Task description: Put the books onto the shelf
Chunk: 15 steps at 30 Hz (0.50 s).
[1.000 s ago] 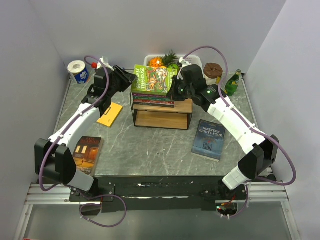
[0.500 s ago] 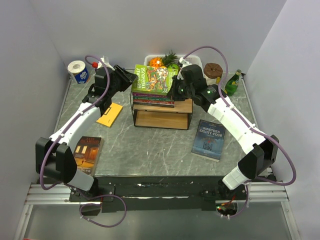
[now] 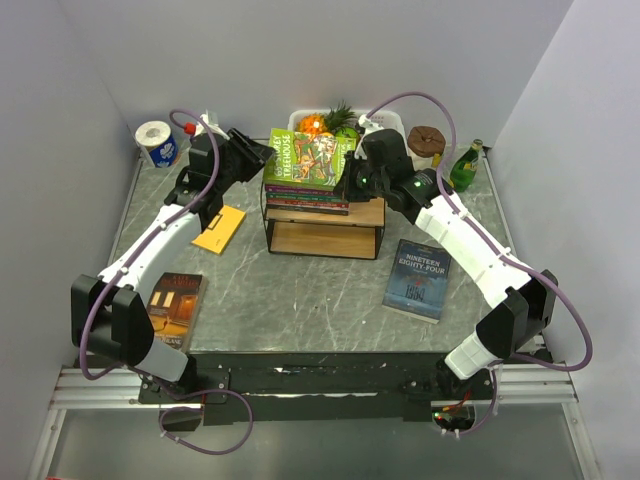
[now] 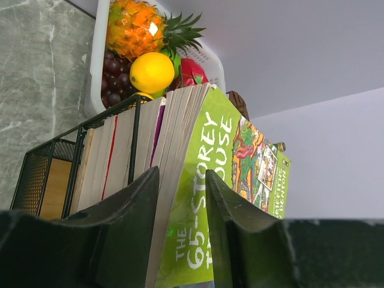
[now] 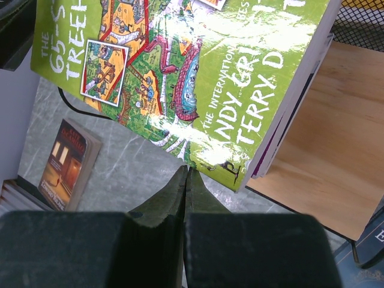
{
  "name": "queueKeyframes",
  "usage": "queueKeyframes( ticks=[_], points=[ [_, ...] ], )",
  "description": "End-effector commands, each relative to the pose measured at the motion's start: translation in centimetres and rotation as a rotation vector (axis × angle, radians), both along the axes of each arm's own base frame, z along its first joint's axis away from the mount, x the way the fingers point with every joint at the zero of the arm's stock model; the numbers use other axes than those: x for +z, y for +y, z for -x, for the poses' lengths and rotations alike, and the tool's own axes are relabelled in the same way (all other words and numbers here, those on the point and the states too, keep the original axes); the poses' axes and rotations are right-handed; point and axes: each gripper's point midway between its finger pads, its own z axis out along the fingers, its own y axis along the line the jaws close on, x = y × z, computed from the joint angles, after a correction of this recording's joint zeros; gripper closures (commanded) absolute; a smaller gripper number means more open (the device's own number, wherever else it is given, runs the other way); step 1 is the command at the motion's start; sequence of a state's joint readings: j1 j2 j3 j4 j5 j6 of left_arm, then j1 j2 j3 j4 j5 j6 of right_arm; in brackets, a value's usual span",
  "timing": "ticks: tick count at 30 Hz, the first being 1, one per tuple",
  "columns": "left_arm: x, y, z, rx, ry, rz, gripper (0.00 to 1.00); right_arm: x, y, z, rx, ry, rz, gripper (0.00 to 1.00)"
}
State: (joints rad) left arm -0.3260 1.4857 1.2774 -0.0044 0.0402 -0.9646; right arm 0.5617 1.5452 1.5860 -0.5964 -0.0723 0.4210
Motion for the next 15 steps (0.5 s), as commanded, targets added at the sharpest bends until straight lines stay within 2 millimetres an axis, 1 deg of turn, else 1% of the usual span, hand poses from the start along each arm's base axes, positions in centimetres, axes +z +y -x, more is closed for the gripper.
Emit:
queueKeyframes(
  ticks=[1, 6, 11, 12, 15],
  points=[
    [2.96, -0.95, -0.07, -0.036, -0.072, 0.045, 0.58, 3.47, -0.81, -0.36, -0.015, -0.087, -0.031, 1.00],
    [3.36, -1.01, -0.06, -0.038, -0.081, 0.044, 0.58, 3.51, -0.98, -0.46, -0.021, -0.086, -0.032, 1.00],
    [3.35, -0.86, -0.04, -0.034, -0.081, 0.040, 0.58, 3.60, -1.17, -0.47, -0.021, -0.089, -0.036, 1.00],
    [3.16, -0.84, -0.03, -0.032, -0.076, 0.039, 0.58, 3.76, -0.97, -0.36, -0.012, -0.093, -0.044, 1.00],
    [3.57, -0.25, -0.07, -0.005, -0.080, 0.031, 0.54, 4.25, -0.47, 0.03, 0.018, -0.103, -0.068, 0.99]
  ],
)
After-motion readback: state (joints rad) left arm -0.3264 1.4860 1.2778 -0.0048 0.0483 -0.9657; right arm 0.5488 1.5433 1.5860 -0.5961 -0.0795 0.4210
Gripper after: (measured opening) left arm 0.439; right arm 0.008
